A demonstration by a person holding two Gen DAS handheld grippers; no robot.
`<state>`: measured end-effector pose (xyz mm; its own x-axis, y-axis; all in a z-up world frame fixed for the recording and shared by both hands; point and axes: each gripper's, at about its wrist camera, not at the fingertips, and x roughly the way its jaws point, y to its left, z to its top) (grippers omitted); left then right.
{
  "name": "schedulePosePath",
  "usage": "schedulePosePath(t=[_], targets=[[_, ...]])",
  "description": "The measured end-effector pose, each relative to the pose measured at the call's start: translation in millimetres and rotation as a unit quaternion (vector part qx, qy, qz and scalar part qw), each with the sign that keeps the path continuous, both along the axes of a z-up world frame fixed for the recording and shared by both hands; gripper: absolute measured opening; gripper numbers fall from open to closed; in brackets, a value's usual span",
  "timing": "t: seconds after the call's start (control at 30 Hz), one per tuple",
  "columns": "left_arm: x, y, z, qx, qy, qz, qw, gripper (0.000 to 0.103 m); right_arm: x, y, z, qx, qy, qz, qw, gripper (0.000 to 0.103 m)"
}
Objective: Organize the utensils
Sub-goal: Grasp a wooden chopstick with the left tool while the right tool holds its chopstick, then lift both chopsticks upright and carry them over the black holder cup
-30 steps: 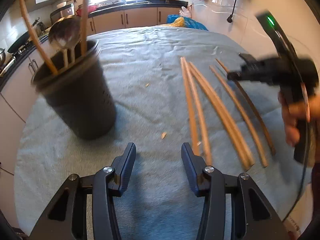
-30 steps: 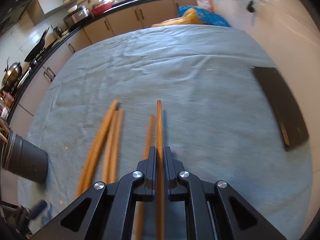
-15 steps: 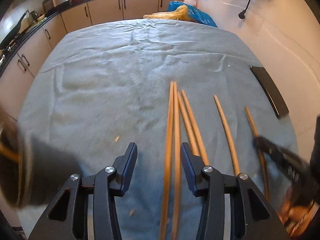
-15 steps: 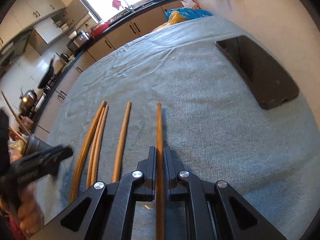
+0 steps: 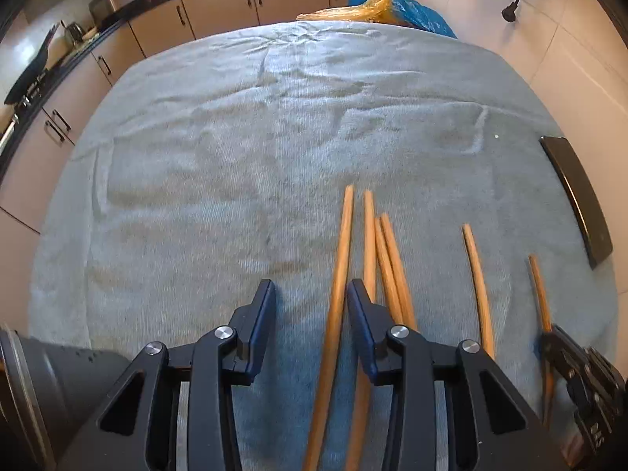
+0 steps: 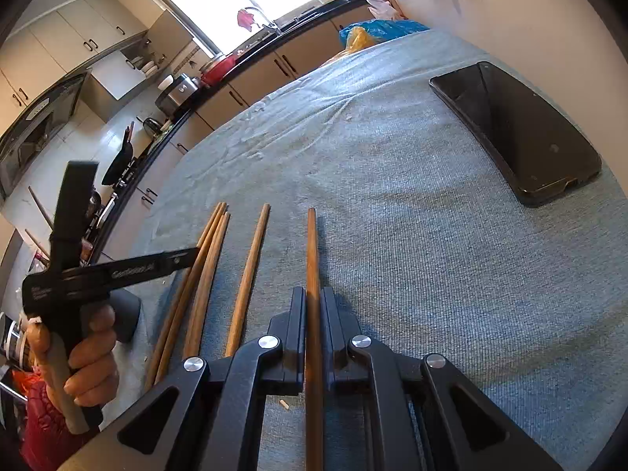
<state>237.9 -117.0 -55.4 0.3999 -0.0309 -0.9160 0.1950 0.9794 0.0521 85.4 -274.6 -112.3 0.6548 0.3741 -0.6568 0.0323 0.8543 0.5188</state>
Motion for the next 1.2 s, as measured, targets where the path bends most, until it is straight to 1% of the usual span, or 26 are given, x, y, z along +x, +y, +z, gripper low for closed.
schedulePosePath(t=[0.1, 0.13, 0.17, 0.23, 0.3, 0.4, 0.47, 0.53, 0.57, 0.63, 0.7, 0.73, 0.77, 0.8, 0.83, 0.93, 0.97, 1.0, 1.03, 1.07, 1.13, 1.2], targets=[[13, -5, 0, -0.001, 0.001, 0.01, 0.9999, 0.037, -2, 0, -1, 0.002, -0.006, 0.001, 1.0, 0.008], [16, -5, 0, -0.003, 0.0, 0.013, 0.9999, 0.032, -3, 0, -1, 0.0, -0.009, 0.002, 1.0, 0.008], [17, -6, 0, -0.003, -0.001, 0.014, 0.9999, 0.022, -5, 0, -2, -0.003, -0.012, 0.003, 1.0, 0.008], [16, -7, 0, -0.002, -0.002, 0.014, 0.9999, 0.007, -6, 3, -1, -0.009, -0.014, 0.005, 1.0, 0.008], [10, -8, 1, 0.003, -0.003, 0.01, 0.9999, 0.006, -5, 2, -2, -0.003, -0.014, 0.006, 1.0, 0.008], [-7, -2, 2, -0.011, 0.007, -0.005, 0.9999, 0.006, -3, -2, -2, 0.008, -0.009, 0.008, 1.0, 0.008], [-18, 1, 1, -0.005, 0.008, -0.013, 0.9999, 0.006, -1, 0, 1, -0.004, -0.001, 0.015, 1.0, 0.008], [-28, 5, 1, 0.005, 0.008, -0.017, 0.9998, 0.006, 1, 5, 6, -0.028, 0.014, 0.027, 0.999, 0.008], [-30, 6, 1, 0.005, 0.009, -0.02, 0.9998, 0.006, 3, 7, 8, -0.038, 0.023, 0.03, 0.999, 0.008], [-31, 8, 0, 0.003, 0.012, -0.026, 0.9996, 0.006, 10, 13, 14, -0.074, 0.043, 0.046, 0.995, 0.008], [-31, 8, 0, 0.005, 0.012, -0.029, 0.9995, 0.006, 21, 25, 21, -0.133, 0.066, 0.065, 0.987, 0.01], [-31, 8, 0, 0.005, 0.012, -0.031, 0.9995, 0.006, 27, 33, 25, -0.176, 0.079, 0.07, 0.979, 0.015], [-31, 8, 0, 0.005, 0.011, -0.033, 0.9994, 0.006, 34, 39, 27, -0.206, 0.092, 0.078, 0.971, 0.017], [-30, 7, 0, 0.004, 0.011, -0.033, 0.9994, 0.006, 38, 41, 26, -0.219, 0.097, 0.087, 0.967, 0.021], [-29, 7, -1, 0.004, 0.01, -0.034, 0.9994, 0.006, 45, 46, 26, -0.236, 0.106, 0.098, 0.961, 0.022], [-29, 7, 0, 0.008, 0.004, -0.038, 0.9992, 0.006, 56, 57, 26, -0.277, 0.116, 0.11, 0.947, 0.021], [-30, 7, 0, 0.007, 0.002, -0.039, 0.9992, 0.006, 57, 58, 25, -0.279, 0.117, 0.112, 0.947, 0.018], [-31, 7, 0, 0.006, 0.0, -0.04, 0.9992, 0.006, 57, 57, 24, -0.277, 0.117, 0.112, 0.947, 0.009], [-33, 7, 1, 0.005, -0.001, -0.041, 0.9992, 0.006, 57, 57, 24, -0.28, 0.115, 0.109, 0.947, 0.007], [-35, 9, 2, -0.002, -0.002, -0.043, 0.9991, 0.006, 57, 55, 24, -0.272, 0.113, 0.102, 0.95, 0.007], [-44, 13, 10, -0.03, -0.01, -0.05, 0.9982, 0.006, 52, 52, 26, -0.247, 0.102, 0.086, 0.96, 0.007], [-53, 18, 23, -0.044, -0.031, -0.051, 0.9973, 0.006, 38, 51, 38, -0.212, 0.065, 0.074, 0.972, 0.007]])
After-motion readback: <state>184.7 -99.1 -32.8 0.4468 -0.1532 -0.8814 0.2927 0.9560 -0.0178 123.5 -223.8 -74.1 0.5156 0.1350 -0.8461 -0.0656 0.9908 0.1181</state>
